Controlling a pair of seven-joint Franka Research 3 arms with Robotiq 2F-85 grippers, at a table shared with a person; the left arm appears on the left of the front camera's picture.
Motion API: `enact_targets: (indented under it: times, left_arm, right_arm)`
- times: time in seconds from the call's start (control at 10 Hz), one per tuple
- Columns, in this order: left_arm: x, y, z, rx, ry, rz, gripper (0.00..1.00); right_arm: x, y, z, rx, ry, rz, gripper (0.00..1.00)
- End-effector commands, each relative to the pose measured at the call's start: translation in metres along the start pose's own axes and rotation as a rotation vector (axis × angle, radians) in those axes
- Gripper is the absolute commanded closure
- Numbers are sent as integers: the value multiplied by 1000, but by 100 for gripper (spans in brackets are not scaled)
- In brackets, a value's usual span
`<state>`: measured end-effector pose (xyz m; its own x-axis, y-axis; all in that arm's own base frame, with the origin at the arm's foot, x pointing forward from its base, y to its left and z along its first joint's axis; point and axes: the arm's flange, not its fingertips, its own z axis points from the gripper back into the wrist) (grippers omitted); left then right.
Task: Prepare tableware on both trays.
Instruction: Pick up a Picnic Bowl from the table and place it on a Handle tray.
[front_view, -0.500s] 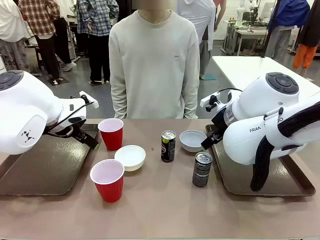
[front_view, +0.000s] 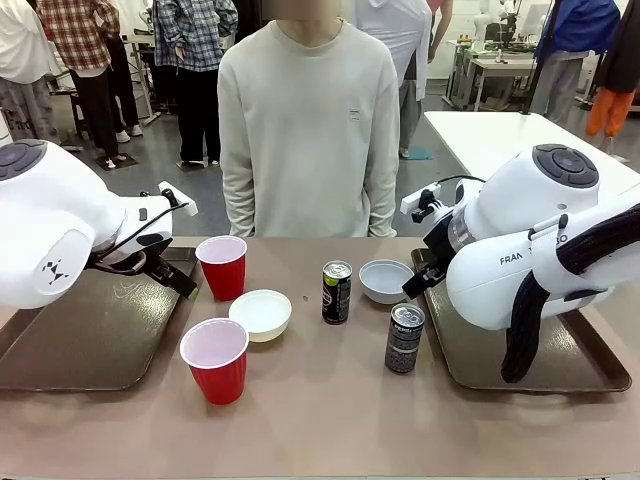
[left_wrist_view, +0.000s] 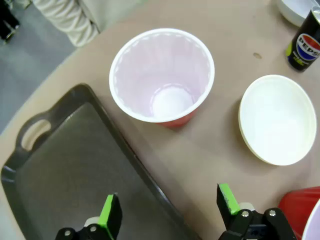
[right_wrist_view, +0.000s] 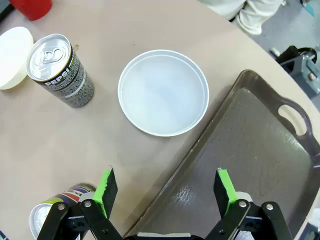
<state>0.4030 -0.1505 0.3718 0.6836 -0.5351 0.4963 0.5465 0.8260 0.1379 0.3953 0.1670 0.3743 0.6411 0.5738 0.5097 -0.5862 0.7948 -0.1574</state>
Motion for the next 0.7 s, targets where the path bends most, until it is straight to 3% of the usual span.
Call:
enact_targets:
  times: [0.0, 0.6]
  left_arm:
    - [0, 0, 0, 0, 0, 0, 0]
    - [0, 0, 0, 0, 0, 0, 0]
  right_arm:
    - [0, 0, 0, 0, 0, 0, 0]
    - [0, 0, 0, 0, 0, 0, 0]
